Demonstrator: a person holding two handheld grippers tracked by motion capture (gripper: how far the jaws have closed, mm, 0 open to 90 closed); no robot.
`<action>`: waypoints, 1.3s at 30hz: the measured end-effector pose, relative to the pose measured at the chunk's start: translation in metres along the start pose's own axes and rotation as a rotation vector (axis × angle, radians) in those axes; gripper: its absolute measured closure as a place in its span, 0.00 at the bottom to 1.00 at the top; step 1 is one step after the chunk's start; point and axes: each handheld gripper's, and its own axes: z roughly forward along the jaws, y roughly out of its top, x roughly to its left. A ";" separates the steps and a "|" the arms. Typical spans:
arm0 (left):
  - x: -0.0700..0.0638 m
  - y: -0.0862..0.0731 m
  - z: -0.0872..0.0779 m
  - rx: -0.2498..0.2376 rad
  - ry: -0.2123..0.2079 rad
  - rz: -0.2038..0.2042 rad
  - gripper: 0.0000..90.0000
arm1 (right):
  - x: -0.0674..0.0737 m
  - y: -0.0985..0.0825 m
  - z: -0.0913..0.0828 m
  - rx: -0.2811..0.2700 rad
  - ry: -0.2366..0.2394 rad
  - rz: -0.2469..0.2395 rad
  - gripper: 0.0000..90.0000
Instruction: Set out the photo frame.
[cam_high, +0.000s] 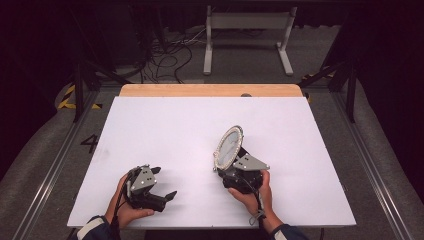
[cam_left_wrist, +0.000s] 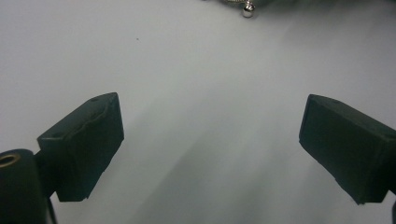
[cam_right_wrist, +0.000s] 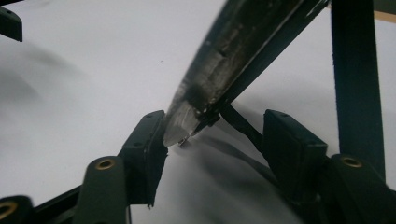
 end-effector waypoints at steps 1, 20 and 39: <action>0.000 0.000 0.001 0.006 0.000 0.008 0.08 | 0.000 0.000 0.001 0.001 0.005 0.008 0.47; 0.002 -0.005 0.004 0.024 0.019 -0.013 0.09 | 0.005 0.016 0.017 -0.004 -0.042 0.099 0.54; 0.002 -0.004 0.004 0.029 0.012 0.002 0.10 | -0.014 0.014 0.009 0.036 0.081 0.080 0.67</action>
